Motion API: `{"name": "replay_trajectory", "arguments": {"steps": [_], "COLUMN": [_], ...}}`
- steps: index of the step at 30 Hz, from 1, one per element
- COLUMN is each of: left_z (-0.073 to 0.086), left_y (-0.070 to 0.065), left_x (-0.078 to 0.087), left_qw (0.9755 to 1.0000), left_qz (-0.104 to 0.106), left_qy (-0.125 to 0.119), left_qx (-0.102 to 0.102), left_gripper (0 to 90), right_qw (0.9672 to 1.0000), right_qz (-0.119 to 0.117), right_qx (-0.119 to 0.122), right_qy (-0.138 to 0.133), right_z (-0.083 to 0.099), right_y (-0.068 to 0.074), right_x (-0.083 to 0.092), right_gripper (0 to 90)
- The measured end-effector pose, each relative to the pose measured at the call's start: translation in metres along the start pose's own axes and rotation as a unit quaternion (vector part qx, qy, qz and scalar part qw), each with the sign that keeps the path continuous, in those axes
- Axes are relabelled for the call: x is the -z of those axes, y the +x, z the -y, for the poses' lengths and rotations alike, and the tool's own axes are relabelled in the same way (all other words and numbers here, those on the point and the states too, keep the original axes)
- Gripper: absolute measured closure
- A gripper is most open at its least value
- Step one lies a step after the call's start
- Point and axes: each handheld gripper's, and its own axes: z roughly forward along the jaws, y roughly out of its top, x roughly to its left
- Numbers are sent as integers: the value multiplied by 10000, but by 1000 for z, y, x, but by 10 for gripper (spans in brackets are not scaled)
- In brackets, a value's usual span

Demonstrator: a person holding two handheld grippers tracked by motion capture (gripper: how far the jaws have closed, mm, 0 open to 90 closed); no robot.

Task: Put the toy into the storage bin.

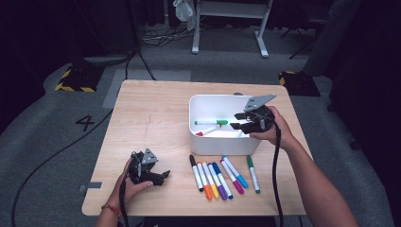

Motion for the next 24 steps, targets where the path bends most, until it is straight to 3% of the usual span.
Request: {"name": "replay_trajectory", "arguments": {"steps": [3, 6, 11, 15, 17, 19, 24], "left_z": [0, 0, 0, 0, 0, 0, 0], "left_y": [0, 0, 0, 0, 0, 0, 0], "left_x": [0, 0, 0, 0, 0, 0, 0], "left_qw": [10000, 10000, 10000, 10000, 10000, 10000, 10000], "left_qz": [0, -3, -8, -6, -6, -3, -3], "left_qy": [0, 0, 0, -1, 1, 1, 0], "left_qx": [-1, -4, -8, -7, -8, -5, -4], "left_gripper": [137, 137, 137, 137, 137, 137, 137], "right_qw": [9989, 9979, 9932, 9914, 9909, 9907, 9910], "right_qz": [333, 477, 793, 877, 903, 924, 991], "right_qx": [-155, -144, -301, -400, -487, -519, -639], "right_qy": [-305, -413, -800, -886, -871, -854, -641], "right_z": [5, 10, 34, 50, 67, 72, 106], "right_y": [4, 8, 16, 19, 23, 24, 32], "right_x": [23, 36, 71, 84, 91, 92, 86], "right_gripper": [484, 449, 402, 399, 397, 397, 393]}}
